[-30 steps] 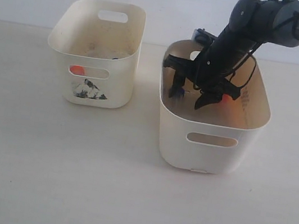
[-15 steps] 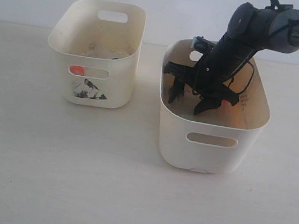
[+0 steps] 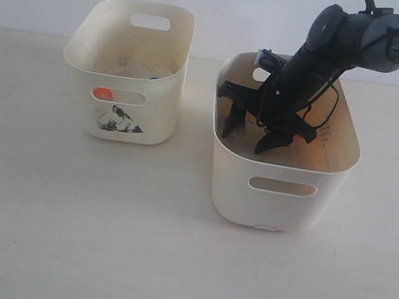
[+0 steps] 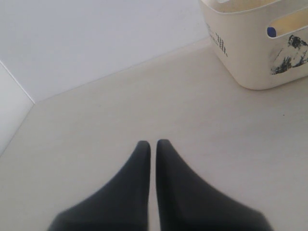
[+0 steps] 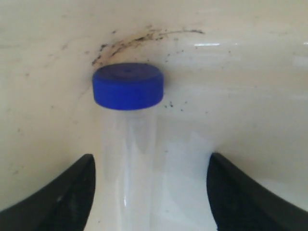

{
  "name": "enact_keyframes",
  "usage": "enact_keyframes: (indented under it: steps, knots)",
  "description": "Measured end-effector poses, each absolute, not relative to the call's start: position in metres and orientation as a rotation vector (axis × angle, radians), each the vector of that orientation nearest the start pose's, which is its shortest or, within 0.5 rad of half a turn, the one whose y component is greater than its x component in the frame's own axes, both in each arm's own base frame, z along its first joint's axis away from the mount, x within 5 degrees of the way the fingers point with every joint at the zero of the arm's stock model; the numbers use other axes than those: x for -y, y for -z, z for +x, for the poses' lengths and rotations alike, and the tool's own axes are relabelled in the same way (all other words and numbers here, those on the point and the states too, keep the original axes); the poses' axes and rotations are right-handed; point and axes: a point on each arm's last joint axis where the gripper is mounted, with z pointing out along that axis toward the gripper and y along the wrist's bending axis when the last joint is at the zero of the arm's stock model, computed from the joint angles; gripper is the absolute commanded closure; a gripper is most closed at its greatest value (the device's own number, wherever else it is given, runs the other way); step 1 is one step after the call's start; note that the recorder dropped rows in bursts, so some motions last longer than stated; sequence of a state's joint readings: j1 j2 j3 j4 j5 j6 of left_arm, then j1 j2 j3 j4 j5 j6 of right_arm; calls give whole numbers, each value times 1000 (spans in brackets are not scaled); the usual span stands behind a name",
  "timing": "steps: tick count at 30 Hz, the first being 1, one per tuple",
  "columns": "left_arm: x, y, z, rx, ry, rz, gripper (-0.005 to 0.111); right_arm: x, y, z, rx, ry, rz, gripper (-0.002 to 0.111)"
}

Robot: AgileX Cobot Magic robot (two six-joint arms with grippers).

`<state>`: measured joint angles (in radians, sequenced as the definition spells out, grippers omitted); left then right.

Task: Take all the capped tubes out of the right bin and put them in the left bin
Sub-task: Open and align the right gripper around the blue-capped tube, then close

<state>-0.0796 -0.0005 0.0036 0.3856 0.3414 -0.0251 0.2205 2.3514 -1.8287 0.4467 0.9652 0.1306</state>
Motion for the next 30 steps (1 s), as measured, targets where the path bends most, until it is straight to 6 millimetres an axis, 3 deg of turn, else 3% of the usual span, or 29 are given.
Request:
enact_keyframes:
  steps: [20, 25, 30]
  knots:
    - [-7, -183, 54, -1790, -299, 289, 102, -133, -128, 461, -3015, -480, 264, 45]
    - [-7, -183, 54, -1790, -299, 289, 102, -133, -129, 459, -3035, -473, 283, 59]
    - [-7, -183, 54, -1790, -299, 289, 102, -133, -130, 458, -3039, -464, 281, 54]
